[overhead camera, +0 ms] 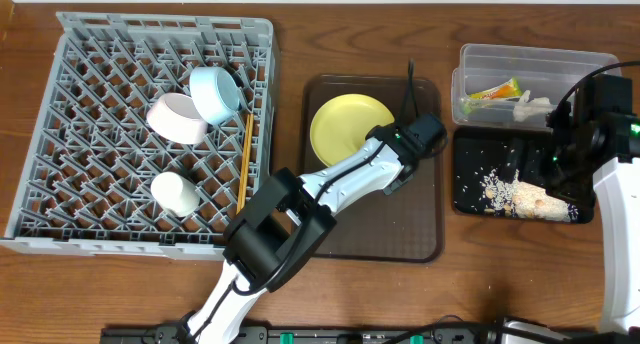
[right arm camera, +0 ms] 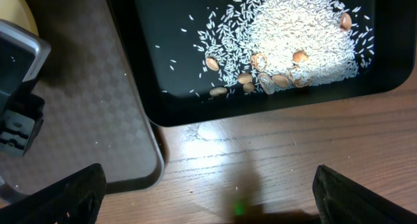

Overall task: Sort waste into correct bins and load items into the dishwasher
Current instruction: 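Reach left gripper to the yellow plate rim and grasp it, then lift the yellow plate and stand it upright in the dish rack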

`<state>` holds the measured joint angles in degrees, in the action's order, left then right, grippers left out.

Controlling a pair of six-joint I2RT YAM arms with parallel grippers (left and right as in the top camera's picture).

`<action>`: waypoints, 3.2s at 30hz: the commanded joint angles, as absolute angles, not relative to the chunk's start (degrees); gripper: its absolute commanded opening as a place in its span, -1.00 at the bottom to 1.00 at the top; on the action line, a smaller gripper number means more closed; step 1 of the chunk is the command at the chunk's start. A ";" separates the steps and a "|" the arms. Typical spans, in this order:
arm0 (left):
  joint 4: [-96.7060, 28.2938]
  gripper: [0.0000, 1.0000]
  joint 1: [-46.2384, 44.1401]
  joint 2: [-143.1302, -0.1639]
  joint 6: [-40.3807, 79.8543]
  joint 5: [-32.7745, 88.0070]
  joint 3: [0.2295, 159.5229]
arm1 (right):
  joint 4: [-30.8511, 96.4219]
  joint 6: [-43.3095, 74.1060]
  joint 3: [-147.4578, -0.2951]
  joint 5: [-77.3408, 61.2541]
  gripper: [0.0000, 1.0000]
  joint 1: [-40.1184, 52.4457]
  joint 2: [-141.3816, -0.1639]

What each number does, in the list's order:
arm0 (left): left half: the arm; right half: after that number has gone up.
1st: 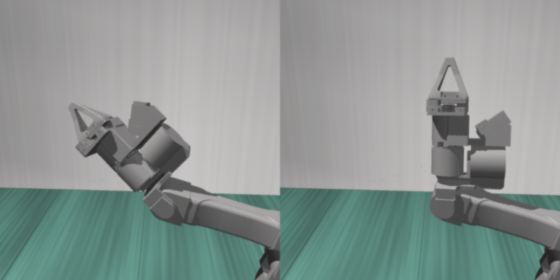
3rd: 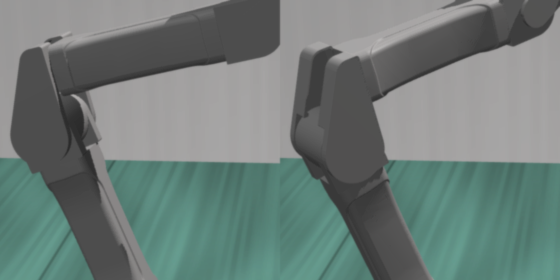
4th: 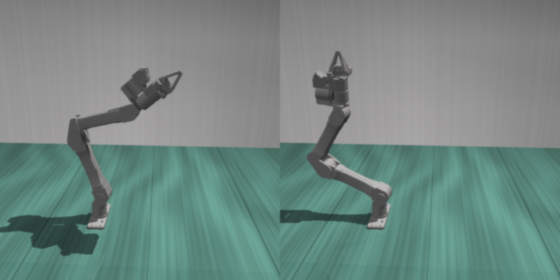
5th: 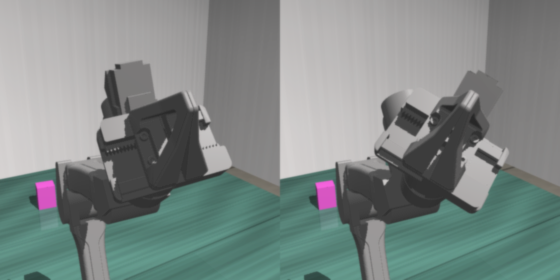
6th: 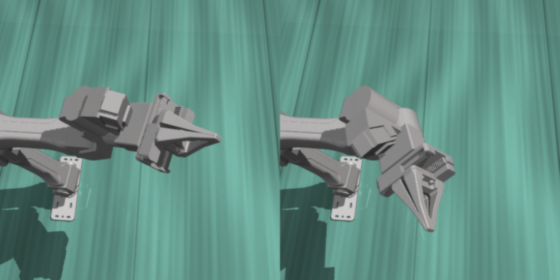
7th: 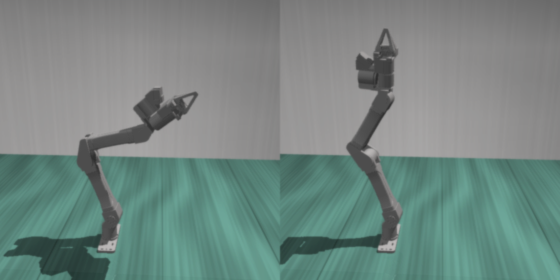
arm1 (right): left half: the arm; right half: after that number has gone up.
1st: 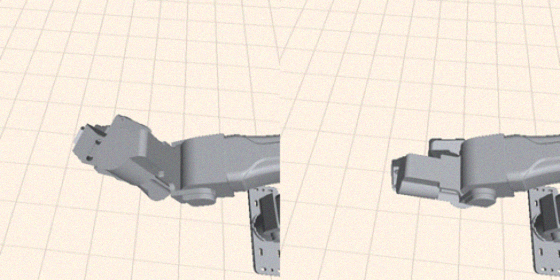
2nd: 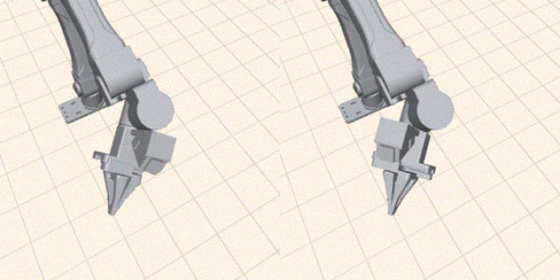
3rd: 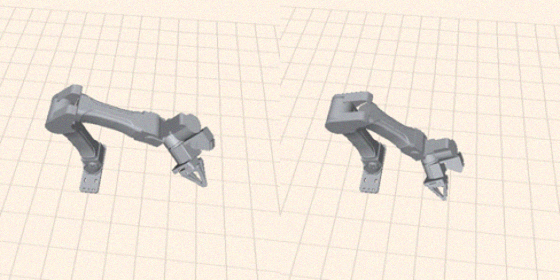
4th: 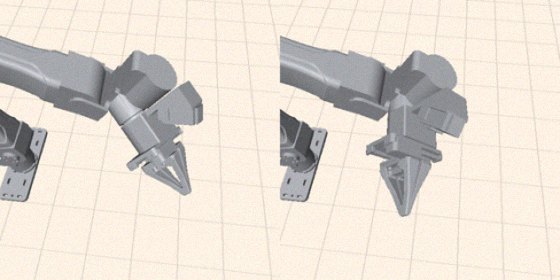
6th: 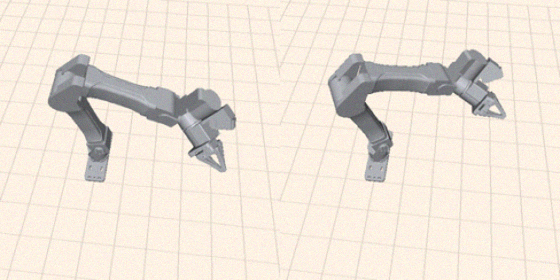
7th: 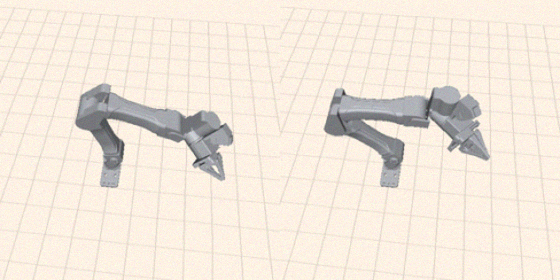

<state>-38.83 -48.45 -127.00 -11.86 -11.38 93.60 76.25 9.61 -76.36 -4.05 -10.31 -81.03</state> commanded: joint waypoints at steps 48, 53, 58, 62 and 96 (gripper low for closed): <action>-50.11 -0.85 -22.57 -94.24 1.87 16.08 92.79 | 76.73 9.58 -77.52 -4.12 0.98 -11.70 -80.51; -49.82 -0.85 -14.92 -94.28 4.10 27.07 92.82 | 76.75 9.61 -77.52 -4.12 0.99 -11.70 -80.51; -48.97 -0.85 -7.60 -94.30 5.30 40.77 92.79 | 76.75 9.58 -77.52 -4.12 0.99 -11.70 -80.51; -48.80 -0.85 -5.26 -94.30 6.98 44.40 92.79 | 76.75 9.61 -77.52 -4.12 0.99 -11.70 -80.51; -47.51 0.28 -0.93 -92.44 6.28 24.56 88.40 | 76.71 9.61 -77.52 -4.14 0.99 -11.70 -80.51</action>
<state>-47.55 -1.23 -94.72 7.09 27.18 88.44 77.01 9.63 -76.36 -4.05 -10.31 -81.03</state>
